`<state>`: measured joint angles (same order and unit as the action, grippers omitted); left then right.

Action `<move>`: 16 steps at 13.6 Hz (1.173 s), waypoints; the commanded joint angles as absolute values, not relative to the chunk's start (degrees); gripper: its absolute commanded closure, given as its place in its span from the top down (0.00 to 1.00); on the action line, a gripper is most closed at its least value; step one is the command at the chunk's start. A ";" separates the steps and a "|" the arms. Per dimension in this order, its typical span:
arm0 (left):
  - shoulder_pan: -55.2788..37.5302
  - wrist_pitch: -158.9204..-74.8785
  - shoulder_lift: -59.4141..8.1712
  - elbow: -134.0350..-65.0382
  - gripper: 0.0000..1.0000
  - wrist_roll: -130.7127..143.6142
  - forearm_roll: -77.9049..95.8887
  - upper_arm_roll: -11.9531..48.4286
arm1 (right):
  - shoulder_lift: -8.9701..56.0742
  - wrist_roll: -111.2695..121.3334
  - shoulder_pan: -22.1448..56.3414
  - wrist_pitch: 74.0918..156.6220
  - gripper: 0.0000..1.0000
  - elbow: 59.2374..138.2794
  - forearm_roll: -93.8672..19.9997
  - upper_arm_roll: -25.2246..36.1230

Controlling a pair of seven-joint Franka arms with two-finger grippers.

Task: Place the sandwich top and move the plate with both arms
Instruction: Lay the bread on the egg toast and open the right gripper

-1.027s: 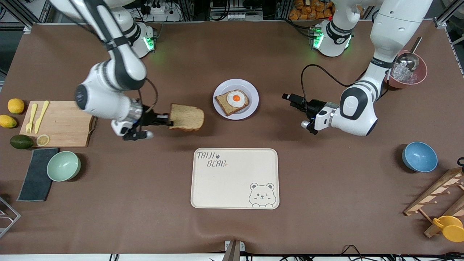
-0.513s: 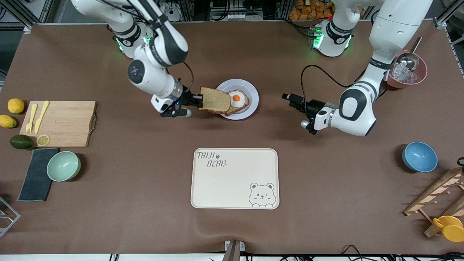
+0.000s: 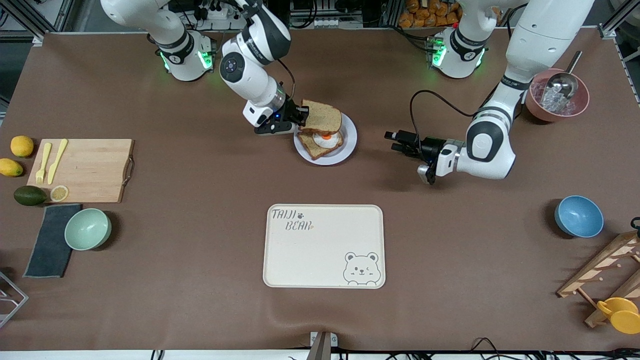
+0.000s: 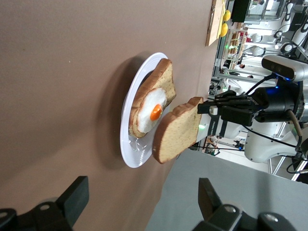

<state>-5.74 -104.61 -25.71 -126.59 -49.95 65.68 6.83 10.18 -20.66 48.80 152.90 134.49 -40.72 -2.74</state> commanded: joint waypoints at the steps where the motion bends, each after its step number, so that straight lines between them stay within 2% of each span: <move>1: -7.64 -108.27 -26.10 -127.18 1.00 -51.33 67.76 7.03 | 12.55 -22.41 50.62 157.30 0.00 134.91 -41.92 -1.93; 7: -10.20 -109.25 -28.12 -127.53 1.00 -53.25 75.94 7.03 | 15.20 -23.72 49.57 158.82 0.00 132.72 -43.23 -1.85; 8: -10.20 -109.25 -28.65 -127.53 1.00 -54.39 76.72 7.03 | 15.90 -25.38 49.57 158.56 0.41 131.58 -43.59 -1.85; 9: -10.37 -109.25 -29.00 -127.53 1.00 -55.45 78.90 6.94 | 16.43 -27.31 49.57 158.29 0.65 130.01 -43.68 -1.85; 10: -11.15 -109.34 -29.00 -127.53 1.00 -55.63 80.40 6.94 | 16.61 -28.64 49.48 157.68 0.75 128.77 -43.59 -1.85; 11: -11.77 -109.95 -29.09 -127.53 1.00 -55.63 81.12 6.94 | 16.70 -28.83 49.40 156.72 1.00 128.06 -43.59 -1.76; 14: -14.05 -112.06 -29.09 -127.53 1.00 -55.72 84.46 6.94 | 16.35 -28.39 47.65 155.58 1.00 127.01 -43.51 -1.50; 16: -14.76 -113.99 -29.18 -127.97 1.00 -55.98 84.46 6.94 | 15.12 -28.65 44.14 147.27 1.00 124.12 -42.72 -1.15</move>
